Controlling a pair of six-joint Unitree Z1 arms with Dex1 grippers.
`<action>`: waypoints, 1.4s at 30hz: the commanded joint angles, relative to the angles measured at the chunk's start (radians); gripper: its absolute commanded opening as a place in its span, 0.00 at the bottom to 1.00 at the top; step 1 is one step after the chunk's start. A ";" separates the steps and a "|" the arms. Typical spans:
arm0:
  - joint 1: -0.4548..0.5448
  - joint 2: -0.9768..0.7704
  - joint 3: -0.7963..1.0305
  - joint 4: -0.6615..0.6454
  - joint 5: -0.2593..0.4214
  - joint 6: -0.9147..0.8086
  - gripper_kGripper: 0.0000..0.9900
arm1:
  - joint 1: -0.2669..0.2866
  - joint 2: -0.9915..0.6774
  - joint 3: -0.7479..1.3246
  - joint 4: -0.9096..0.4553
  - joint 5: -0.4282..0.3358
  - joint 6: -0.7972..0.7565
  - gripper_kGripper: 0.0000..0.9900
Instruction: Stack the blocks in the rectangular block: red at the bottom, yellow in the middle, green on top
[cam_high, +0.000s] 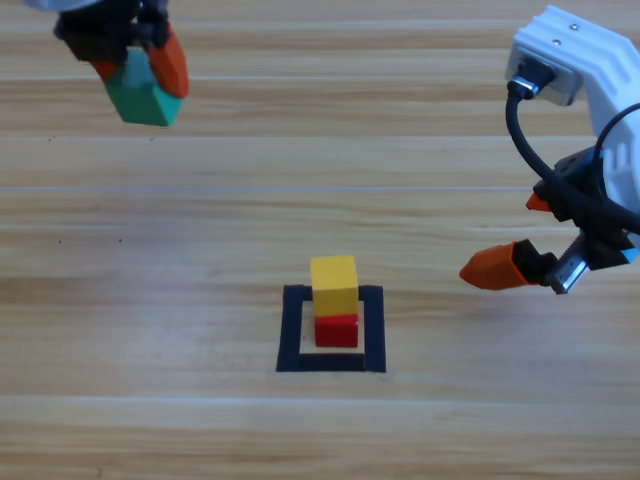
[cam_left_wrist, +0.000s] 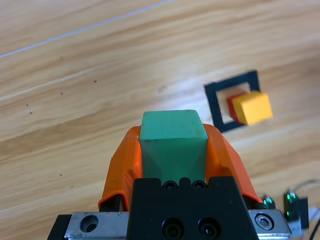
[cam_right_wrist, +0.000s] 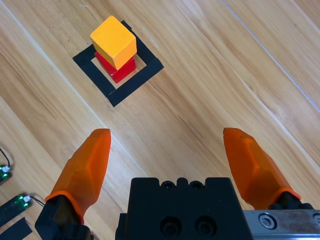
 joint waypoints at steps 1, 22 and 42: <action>-0.218 0.012 0.048 0.015 -0.008 -0.015 0.03 | -0.025 -0.005 0.032 -0.003 -0.001 0.001 1.00; -0.294 0.285 -0.135 0.104 0.061 -0.604 0.02 | -0.025 0.000 0.032 -0.004 -0.001 -0.002 1.00; -0.296 0.425 -0.252 0.138 -0.012 -0.525 0.03 | -0.025 0.003 0.034 -0.006 0.005 -0.005 1.00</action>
